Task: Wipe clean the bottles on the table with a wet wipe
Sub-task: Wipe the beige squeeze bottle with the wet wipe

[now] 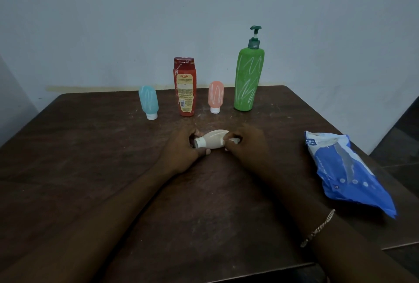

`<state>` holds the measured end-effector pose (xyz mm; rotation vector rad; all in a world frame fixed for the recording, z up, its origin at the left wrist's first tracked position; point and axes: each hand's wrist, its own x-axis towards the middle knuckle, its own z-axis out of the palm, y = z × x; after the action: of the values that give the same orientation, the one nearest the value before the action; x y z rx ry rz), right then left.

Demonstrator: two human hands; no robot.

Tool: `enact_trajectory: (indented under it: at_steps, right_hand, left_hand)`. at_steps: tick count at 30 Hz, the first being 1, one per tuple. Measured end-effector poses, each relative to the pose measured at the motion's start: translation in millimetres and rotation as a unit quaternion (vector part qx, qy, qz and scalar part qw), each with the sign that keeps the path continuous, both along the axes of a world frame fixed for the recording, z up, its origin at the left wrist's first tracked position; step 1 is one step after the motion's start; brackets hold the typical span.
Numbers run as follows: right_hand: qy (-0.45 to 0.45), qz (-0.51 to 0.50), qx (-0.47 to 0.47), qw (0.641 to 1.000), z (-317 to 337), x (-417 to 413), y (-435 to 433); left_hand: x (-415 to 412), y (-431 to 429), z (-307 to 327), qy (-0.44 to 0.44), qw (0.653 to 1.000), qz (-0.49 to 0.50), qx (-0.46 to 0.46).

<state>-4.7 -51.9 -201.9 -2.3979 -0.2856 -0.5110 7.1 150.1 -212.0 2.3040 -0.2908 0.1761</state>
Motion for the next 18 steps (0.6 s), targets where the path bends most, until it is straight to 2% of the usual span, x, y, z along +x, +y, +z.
enact_trajectory:
  at_steps: [3,7,11,15,18]
  right_hand:
    - [-0.004,-0.035,0.029,0.999,2.9,5.6,-5.0]
    - [-0.021,-0.006,0.002,1.000,0.5,-0.1,2.7]
    - [0.041,-0.037,0.041,0.998,4.4,6.3,-12.1]
    - [0.010,-0.038,0.049,0.998,2.1,6.3,-3.7]
    - [0.028,-0.039,0.051,0.998,-0.8,4.4,-10.6]
  left_hand:
    - [1.0,0.6,-0.9,-0.005,1.000,-0.003,0.000]
    - [0.9,0.5,-0.8,-0.006,1.000,-0.004,0.000]
    - [0.7,1.2,-1.7,-0.011,1.000,-0.011,-0.008]
    - [2.1,1.5,-4.0,-0.011,1.000,-0.015,-0.016]
    - [2.5,1.4,-4.5,-0.007,0.999,-0.020,-0.025]
